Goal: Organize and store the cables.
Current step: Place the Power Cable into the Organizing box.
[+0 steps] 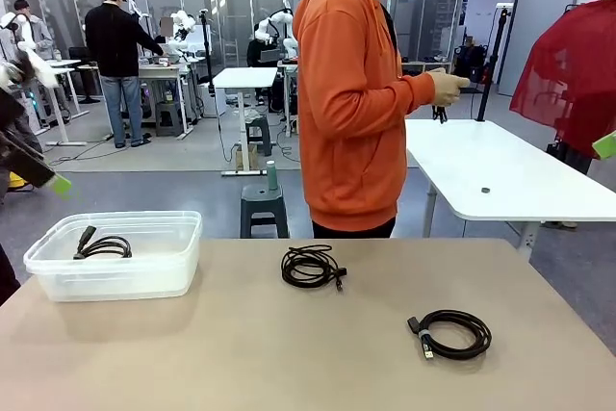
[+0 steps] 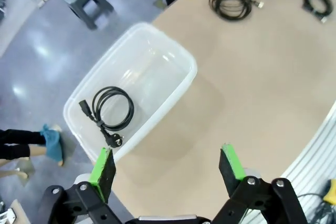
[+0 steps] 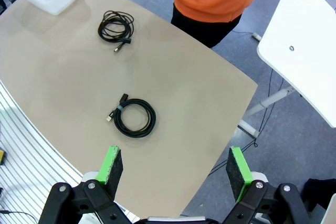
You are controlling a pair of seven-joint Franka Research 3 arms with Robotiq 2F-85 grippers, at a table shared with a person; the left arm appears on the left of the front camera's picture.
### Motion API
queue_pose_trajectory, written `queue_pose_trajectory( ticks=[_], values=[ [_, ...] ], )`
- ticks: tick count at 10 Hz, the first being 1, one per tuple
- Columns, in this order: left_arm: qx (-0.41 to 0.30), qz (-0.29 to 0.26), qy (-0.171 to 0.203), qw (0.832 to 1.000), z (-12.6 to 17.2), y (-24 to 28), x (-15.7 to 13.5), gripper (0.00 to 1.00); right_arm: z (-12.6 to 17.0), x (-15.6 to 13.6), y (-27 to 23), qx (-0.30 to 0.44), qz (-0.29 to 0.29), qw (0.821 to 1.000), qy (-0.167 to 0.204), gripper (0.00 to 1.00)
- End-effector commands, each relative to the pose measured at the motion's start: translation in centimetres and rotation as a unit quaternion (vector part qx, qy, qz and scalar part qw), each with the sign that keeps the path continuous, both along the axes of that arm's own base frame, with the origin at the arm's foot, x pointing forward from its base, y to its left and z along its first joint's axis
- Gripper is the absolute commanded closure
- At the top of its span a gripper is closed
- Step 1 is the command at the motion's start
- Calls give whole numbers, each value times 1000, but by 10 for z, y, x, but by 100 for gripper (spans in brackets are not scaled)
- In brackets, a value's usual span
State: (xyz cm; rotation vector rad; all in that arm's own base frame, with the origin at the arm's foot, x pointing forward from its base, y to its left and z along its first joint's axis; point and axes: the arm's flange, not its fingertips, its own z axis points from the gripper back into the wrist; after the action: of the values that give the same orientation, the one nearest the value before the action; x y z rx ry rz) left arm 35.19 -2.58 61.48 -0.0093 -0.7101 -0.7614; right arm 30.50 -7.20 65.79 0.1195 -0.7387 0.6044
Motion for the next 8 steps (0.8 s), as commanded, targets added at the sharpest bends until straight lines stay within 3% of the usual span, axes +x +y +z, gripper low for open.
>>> queue_pose_trajectory(
  ticks=[1, 3, 8],
  values=[
    [-62, 21, 13, 998, 15, 2, -3, 0, 1, 1, -1, 1, -1, 1000, 1, 0],
    [-72, 41, 47, 995, 30, 6, 3, 0, 1, 1, -1, 1, -1, 1000, 1, 0],
    [-90, 37, 38, 995, 39, 14, 3, 0, 1, 1, -1, 1, -1, 1000, 1, 0]
  ],
)
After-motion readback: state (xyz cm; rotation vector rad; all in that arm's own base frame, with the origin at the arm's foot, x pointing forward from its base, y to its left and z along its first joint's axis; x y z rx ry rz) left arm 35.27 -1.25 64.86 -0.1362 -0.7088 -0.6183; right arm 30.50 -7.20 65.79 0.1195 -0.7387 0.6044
